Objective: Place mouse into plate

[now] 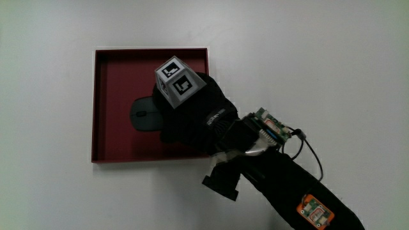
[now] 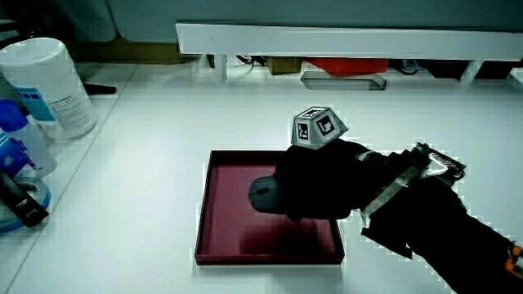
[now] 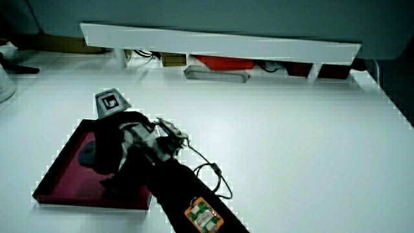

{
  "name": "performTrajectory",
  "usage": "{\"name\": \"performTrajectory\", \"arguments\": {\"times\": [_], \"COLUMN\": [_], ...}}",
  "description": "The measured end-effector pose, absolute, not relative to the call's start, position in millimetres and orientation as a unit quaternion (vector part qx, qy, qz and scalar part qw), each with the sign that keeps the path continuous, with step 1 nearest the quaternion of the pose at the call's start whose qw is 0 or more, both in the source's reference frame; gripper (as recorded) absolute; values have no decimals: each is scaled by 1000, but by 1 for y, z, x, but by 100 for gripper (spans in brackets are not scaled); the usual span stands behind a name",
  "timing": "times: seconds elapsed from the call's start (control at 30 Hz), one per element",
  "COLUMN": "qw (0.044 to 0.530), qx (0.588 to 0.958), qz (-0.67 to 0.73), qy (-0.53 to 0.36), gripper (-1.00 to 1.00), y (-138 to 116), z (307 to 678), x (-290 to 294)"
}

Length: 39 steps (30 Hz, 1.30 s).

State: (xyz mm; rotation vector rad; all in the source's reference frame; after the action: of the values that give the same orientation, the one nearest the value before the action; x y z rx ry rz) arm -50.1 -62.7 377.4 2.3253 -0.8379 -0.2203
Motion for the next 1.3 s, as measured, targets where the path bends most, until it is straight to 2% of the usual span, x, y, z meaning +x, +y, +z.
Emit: {"name": "performTrajectory", "arguments": {"times": [0.33,0.57,0.63,0.67,0.8,0.97,1.13,1.3], "qw": [377,394,395,380,398,390,404,391], "qx": [863,857,858,864,854,857,851,856], "qz": [-120,-134,-136,-129,-139,-144,-154,-125], "qy": [-315,-303,-300,-303,-305,-304,-298,-314], "gripper": [0,0,0,0,0,0,-29,-59], "y": [-63,-65,-65,-65,-63,-61,-59,-56], "z": [421,443,446,443,445,444,446,432], "x": [-71,-69,-68,-68,-70,-70,-67,-59]}}
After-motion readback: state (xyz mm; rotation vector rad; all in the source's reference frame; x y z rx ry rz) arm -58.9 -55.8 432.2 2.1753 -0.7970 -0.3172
